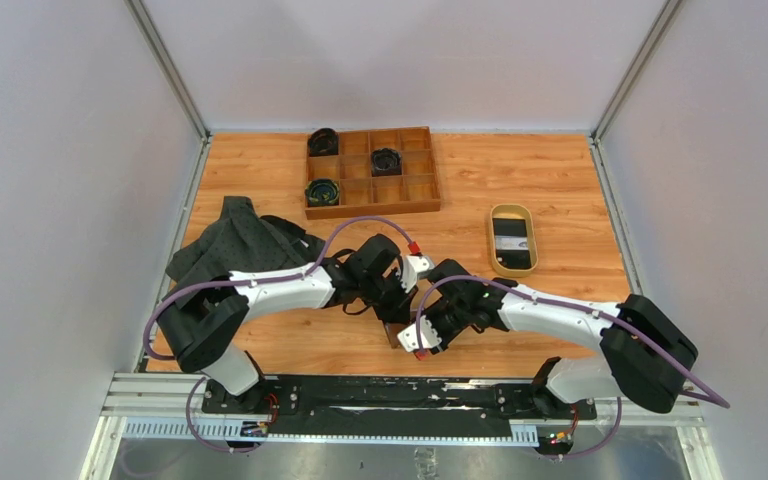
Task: Put the credit cards into the card holder
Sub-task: Close the card holder at the center of the board.
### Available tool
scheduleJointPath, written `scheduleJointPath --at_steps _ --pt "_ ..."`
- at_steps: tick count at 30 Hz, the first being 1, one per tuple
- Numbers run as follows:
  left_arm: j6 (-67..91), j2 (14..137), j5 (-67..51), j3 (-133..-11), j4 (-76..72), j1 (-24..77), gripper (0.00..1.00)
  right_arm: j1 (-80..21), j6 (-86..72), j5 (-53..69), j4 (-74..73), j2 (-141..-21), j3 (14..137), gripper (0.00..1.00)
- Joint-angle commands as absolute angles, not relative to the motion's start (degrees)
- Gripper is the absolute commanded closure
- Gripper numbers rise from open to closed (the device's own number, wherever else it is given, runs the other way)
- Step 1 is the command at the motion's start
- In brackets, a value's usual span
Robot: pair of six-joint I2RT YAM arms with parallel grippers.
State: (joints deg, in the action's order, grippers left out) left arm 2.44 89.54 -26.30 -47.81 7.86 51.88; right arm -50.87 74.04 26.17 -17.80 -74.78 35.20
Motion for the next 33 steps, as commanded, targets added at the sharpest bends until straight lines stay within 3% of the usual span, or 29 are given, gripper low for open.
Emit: scheduleJointPath --at_steps 1,9,13,16,33 --pt "2.1 91.4 -30.9 -49.4 8.3 51.9 1.00 -51.8 71.6 23.2 -22.2 -77.3 33.9 0.60" --pt "2.9 90.1 -28.0 -49.5 8.3 51.3 1.00 -51.9 71.5 23.3 -22.2 -77.1 33.8 0.60" --pt "3.9 84.5 -22.2 -48.1 6.7 51.1 0.62 -51.8 71.5 23.3 -22.5 -76.8 33.8 0.59" --pt "3.9 81.7 -19.8 -47.0 5.7 51.2 0.52 -51.8 71.5 23.4 -22.7 -76.9 33.9 0.59" --pt "3.8 88.4 -14.2 -48.2 5.7 52.6 0.47 -51.9 71.4 23.6 -23.1 -77.6 34.2 0.59"
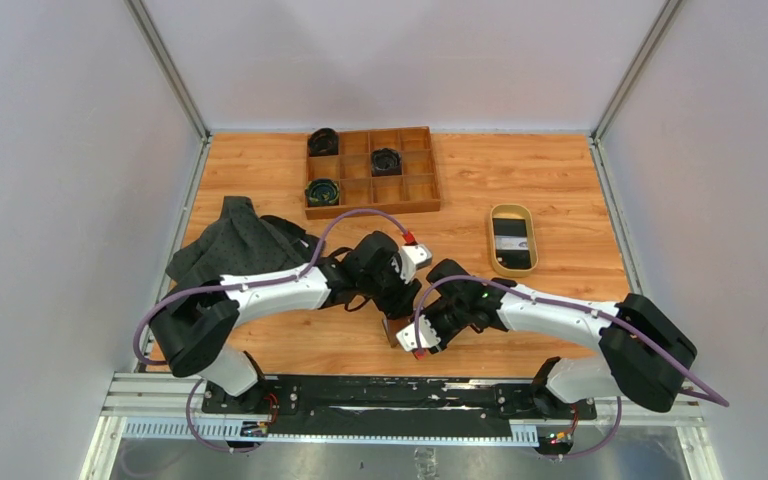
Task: Put the credit cards into the card holder
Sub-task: Close the card holder at the center of the board.
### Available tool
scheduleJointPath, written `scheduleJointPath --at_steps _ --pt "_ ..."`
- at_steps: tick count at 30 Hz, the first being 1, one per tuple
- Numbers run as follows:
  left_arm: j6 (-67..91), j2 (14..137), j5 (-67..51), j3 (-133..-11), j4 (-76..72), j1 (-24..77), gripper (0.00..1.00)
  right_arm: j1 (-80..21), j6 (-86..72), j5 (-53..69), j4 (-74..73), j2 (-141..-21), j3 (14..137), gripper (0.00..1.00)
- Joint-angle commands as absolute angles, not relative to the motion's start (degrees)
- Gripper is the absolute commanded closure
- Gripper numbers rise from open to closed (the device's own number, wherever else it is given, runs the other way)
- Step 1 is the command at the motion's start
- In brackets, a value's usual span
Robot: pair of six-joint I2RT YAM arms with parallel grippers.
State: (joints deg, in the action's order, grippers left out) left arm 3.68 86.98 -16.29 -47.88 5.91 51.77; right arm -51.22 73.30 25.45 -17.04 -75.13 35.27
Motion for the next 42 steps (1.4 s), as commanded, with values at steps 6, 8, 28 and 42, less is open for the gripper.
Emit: scheduleJointPath --at_steps 6,8,28,42 --pt "3.9 90.0 -13.0 -48.8 6.1 53.4 0.48 -51.9 71.3 23.6 -23.2 -77.8 34.3 0.59" --pt "3.9 90.3 -12.9 -48.9 6.2 53.4 0.49 -51.9 71.3 23.6 -23.2 -77.8 34.3 0.59" --pt "4.8 91.6 -12.2 -49.4 5.8 53.4 0.67 -52.0 71.3 23.6 -23.4 -77.9 34.3 0.60" --pt "5.4 91.7 -12.7 -49.9 6.2 53.2 1.00 -52.1 71.2 23.6 -23.6 -78.1 34.5 0.60"
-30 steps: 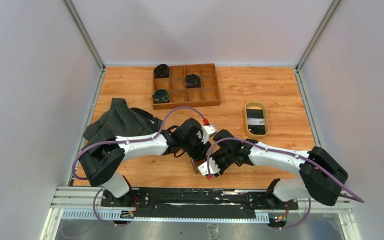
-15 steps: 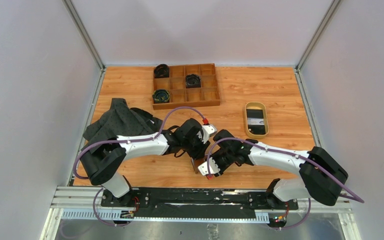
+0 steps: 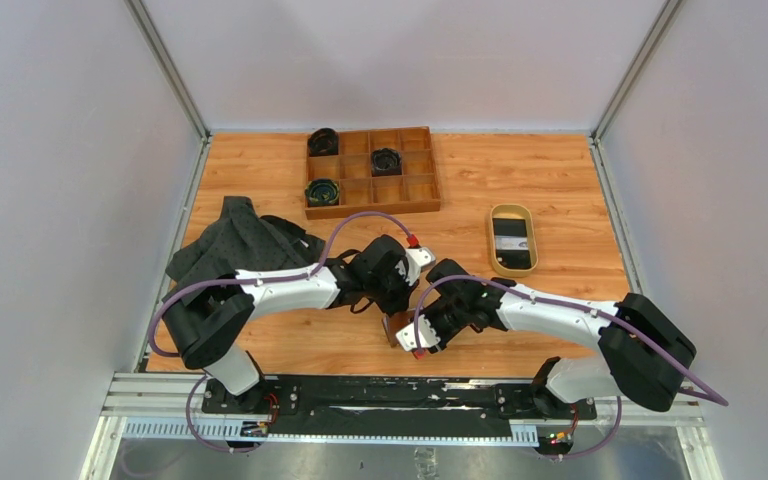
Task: Put the credit cards into the card holder
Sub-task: Close the card holder at the center of the board.
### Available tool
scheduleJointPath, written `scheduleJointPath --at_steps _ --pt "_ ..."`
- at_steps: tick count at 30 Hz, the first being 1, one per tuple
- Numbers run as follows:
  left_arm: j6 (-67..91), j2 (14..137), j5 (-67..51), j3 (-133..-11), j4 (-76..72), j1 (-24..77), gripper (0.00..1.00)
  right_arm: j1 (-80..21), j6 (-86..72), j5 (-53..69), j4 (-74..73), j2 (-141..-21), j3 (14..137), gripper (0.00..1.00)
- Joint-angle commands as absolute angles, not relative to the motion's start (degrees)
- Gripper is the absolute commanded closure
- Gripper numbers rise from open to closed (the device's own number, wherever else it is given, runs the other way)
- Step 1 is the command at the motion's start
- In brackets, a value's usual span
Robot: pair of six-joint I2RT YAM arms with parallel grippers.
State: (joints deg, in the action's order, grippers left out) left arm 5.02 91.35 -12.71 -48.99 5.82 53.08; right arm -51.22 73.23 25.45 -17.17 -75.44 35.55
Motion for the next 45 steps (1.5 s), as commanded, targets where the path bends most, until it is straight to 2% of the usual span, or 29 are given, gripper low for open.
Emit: scheduleJointPath --at_steps 1,10,13,16,26,37,45 --pt "5.6 91.5 -12.5 -49.7 6.0 53.1 1.00 -52.0 71.1 23.6 -23.6 -78.1 34.5 0.60" --pt "6.2 90.8 -12.6 -49.3 5.5 52.6 1.00 -52.0 70.6 23.6 -23.6 -78.1 34.8 0.62" --pt "6.6 91.4 -11.5 -49.3 5.4 52.6 0.81 -52.0 70.5 23.6 -23.5 -78.0 34.8 0.62" --pt "6.8 91.1 -10.7 -48.9 5.1 52.6 0.70 -52.1 70.5 23.7 -23.6 -77.9 34.7 0.62" --pt "6.9 90.9 -7.9 -49.1 5.1 52.6 0.65 -52.1 70.5 23.8 -23.6 -78.0 34.8 0.62" --pt "6.7 91.2 -8.0 -49.2 4.9 52.6 0.66 -52.0 70.4 23.8 -23.7 -78.0 34.8 0.62" --pt "6.7 91.4 -8.7 -49.4 5.1 52.6 0.85 -52.1 70.4 23.8 -23.8 -78.0 34.9 0.62"
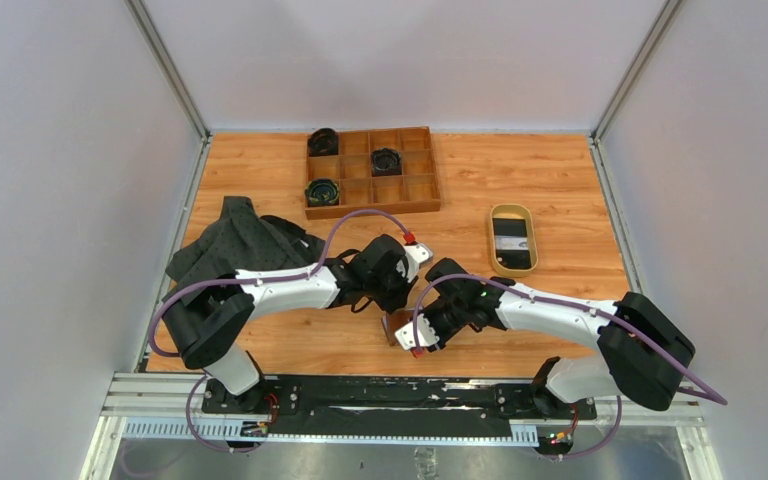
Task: Put the credit cards into the card holder
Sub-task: Close the card holder at the center of the board.
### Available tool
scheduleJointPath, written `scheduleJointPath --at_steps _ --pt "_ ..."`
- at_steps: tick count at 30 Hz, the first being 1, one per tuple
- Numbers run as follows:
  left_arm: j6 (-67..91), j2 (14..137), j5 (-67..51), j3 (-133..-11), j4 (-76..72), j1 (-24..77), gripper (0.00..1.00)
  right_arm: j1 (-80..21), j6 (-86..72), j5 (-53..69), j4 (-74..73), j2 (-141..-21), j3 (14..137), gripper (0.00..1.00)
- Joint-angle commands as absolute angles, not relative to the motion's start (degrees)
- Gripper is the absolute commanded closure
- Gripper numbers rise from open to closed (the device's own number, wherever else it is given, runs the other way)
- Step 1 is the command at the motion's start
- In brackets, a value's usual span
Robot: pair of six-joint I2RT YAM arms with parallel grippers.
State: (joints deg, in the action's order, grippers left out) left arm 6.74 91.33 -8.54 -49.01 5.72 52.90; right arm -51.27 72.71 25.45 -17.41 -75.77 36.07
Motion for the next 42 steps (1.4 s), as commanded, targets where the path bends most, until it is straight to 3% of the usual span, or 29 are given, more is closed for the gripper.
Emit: scheduleJointPath --at_steps 1,4,10,12,42 --pt "6.7 91.5 -8.7 -49.5 5.1 52.6 0.87 -52.1 70.4 23.8 -23.9 -78.0 34.9 0.62" --pt "6.7 91.4 -8.8 -49.5 5.1 52.6 0.93 -52.1 70.4 23.8 -24.0 -78.0 34.8 0.62" --pt "7.3 91.3 -9.4 -49.4 4.3 52.6 0.93 -52.1 70.4 23.9 -24.0 -78.1 34.9 0.63" --pt "7.7 91.8 -9.8 -49.5 4.3 52.4 1.00 -52.1 70.5 23.9 -24.0 -78.1 34.9 0.63" --pt "13.4 91.6 -20.3 -46.6 0.3 51.7 1.00 -53.1 68.9 22.7 -23.6 -79.2 35.7 0.65"
